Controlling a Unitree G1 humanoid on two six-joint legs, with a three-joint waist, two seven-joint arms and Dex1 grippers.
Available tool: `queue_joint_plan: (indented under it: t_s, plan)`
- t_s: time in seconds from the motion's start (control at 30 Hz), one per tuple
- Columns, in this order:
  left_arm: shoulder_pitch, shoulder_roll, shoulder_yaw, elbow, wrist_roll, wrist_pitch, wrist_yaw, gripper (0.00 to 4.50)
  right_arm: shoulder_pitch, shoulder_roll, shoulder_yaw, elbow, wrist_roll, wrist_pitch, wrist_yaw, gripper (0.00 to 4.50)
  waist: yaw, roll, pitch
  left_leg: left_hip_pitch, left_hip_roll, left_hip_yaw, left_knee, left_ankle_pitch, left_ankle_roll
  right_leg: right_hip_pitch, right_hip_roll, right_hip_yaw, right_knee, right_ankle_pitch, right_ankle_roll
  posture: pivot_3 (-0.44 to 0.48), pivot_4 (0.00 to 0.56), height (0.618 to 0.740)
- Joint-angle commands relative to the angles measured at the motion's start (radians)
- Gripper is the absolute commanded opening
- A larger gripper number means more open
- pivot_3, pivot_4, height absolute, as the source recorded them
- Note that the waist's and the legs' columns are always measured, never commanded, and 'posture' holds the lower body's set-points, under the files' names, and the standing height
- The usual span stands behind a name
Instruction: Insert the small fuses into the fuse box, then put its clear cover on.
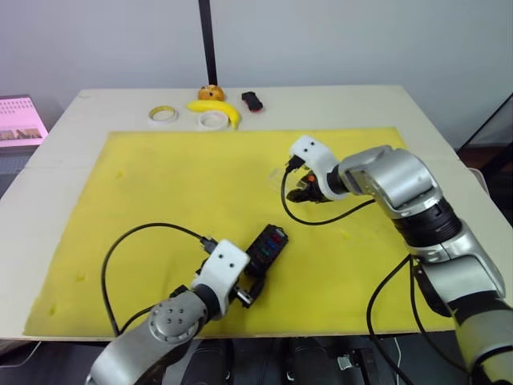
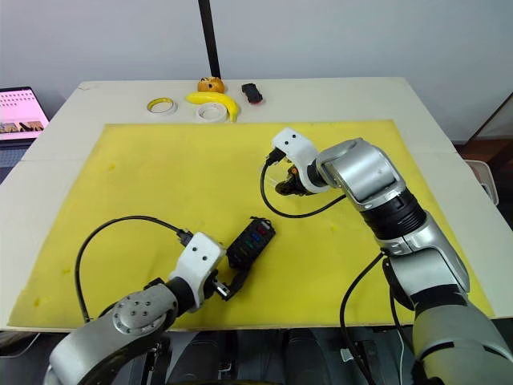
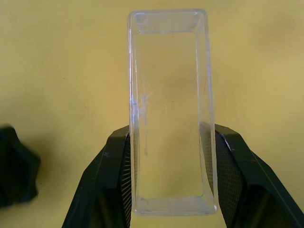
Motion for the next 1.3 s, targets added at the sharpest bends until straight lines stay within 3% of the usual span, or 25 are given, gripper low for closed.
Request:
queue_joint_plan:
  t_s: [0.03,0.37,0.6,0.83,0.9,1.0,1.13,1.3]
  plan:
    - [-0.008,0.019,0.095,0.015,-0.008,-0.01,-0.054,4.5,-0.01,0.014,-0.04,-0.021,0.003,-0.027,-0.016,1.69,0.001,0.0,0.0,0.0,0.0,0.0,0.0,0.0,0.0,0.0,0.0,0.0,0.0,0.0,0.0,0.0,0.15,0.74]
    - [-0.072,0.073,0.064,0.122,-0.021,-0.157,-0.253,4.5,0.005,0.025,-0.06,-0.038,0.007,-0.02,-0.042,1.69,0.007,0.0,0.0,-0.001,-0.001,0.0,0.0,0.0,0.0,0.0,-0.001,0.0,0.0,0.0,0.0,0.0,0.15,0.74]
    - [-0.151,0.123,0.028,0.288,0.004,-0.322,-0.43,4.5,-0.001,0.036,-0.069,-0.05,0.01,-0.009,-0.068,1.69,0.007,0.0,0.0,-0.001,-0.001,0.0,0.0,0.0,0.0,0.0,-0.001,0.0,-0.001,0.0,0.0,0.0,0.15,0.74]
    - [-0.183,0.104,-0.011,0.403,0.041,-0.438,-0.521,4.5,0.017,0.013,-0.087,-0.1,0.024,0.017,-0.078,1.69,0.01,0.0,0.0,-0.001,-0.002,0.0,0.0,0.0,0.0,0.0,-0.002,-0.001,-0.001,0.0,0.0,0.0,0.15,0.74]
    - [-0.181,0.094,-0.008,0.431,0.044,-0.469,-0.542,3.96,0.025,0.003,-0.091,-0.122,0.028,0.025,-0.077,1.69,0.011,0.0,0.0,-0.001,-0.002,0.0,0.0,0.0,0.0,0.0,-0.002,-0.001,-0.001,0.0,0.0,0.0,0.15,0.74]
    - [-0.184,0.08,0.01,0.456,0.027,-0.484,-0.573,2.58,0.033,-0.007,-0.096,-0.141,0.03,0.029,-0.076,1.69,0.01,0.0,0.0,-0.001,-0.002,0.0,0.0,0.0,0.0,0.0,-0.002,-0.001,-0.001,0.0,0.0,0.0,0.15,0.74]
    - [-0.211,0.086,0.08,0.474,-0.046,-0.48,-0.666,2.54,0.045,-0.034,-0.096,-0.153,0.035,0.009,-0.065,1.69,0.01,0.0,0.0,-0.002,-0.002,0.0,0.0,0.0,0.0,0.0,-0.002,-0.001,-0.001,0.0,0.0,0.0,0.15,0.74]
    - [-0.273,0.228,0.107,0.545,-0.067,-0.544,-0.901,2.54,0.067,-0.152,-0.062,-0.232,0.089,-0.111,0.097,1.69,0.007,0.0,0.0,-0.003,-0.002,-0.001,0.0,0.0,0.0,-0.001,-0.002,-0.003,-0.001,0.0,0.0,0.0,0.15,0.74]
